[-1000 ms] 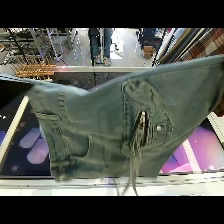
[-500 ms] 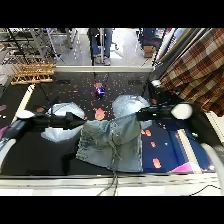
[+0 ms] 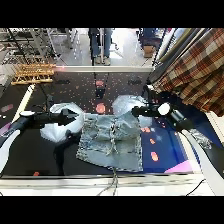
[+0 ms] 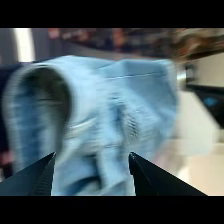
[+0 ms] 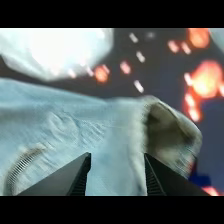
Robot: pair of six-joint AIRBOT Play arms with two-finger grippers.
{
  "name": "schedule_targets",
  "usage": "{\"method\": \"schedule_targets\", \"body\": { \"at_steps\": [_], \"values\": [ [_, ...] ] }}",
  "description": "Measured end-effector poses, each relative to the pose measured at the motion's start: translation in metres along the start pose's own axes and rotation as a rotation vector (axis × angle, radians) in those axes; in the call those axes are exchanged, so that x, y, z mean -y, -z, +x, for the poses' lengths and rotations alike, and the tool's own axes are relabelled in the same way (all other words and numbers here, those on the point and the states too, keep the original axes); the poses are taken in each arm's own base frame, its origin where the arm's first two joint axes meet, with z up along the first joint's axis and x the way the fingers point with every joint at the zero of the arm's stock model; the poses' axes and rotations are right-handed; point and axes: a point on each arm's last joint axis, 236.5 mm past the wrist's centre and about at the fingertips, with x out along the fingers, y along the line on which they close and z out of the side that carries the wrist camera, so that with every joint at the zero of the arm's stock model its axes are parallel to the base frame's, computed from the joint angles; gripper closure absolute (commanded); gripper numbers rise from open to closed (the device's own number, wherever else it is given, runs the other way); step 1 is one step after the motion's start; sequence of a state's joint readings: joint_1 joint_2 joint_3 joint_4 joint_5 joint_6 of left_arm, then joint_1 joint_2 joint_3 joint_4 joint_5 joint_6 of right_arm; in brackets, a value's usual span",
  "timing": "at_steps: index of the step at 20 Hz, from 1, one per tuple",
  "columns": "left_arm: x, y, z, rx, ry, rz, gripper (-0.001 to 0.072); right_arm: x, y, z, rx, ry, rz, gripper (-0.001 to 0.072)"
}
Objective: Fold the clothes and pants, and hang the long-sleeved shirts on hangers.
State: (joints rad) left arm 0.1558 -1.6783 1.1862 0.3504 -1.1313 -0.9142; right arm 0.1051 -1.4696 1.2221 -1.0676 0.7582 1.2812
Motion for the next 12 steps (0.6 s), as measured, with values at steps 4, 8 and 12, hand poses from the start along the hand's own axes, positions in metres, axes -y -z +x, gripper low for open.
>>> {"method": "schedule_targets", "body": {
  "at_steps": [4, 8, 12],
  "values": [
    [-0.024, 0.010, 0.001, -0.077, -0.104, 0.078, 0.0203, 0.028, 0.036, -0.018, -0.151, -0.077, 0.093, 0.0248],
    [-0.027, 0.005, 0.023, -0.144, -0.141, 0.160, 0.0134, 0.028, 0.064, -0.024, -0.229, -0.191, 0.142, 0.0248],
    [-0.015, 0.010, 0.046, -0.230, -0.113, 0.295, 0.0135, 0.018, 0.084, -0.014, -0.287, -0.268, 0.109, 0.0248]
  ]
}}
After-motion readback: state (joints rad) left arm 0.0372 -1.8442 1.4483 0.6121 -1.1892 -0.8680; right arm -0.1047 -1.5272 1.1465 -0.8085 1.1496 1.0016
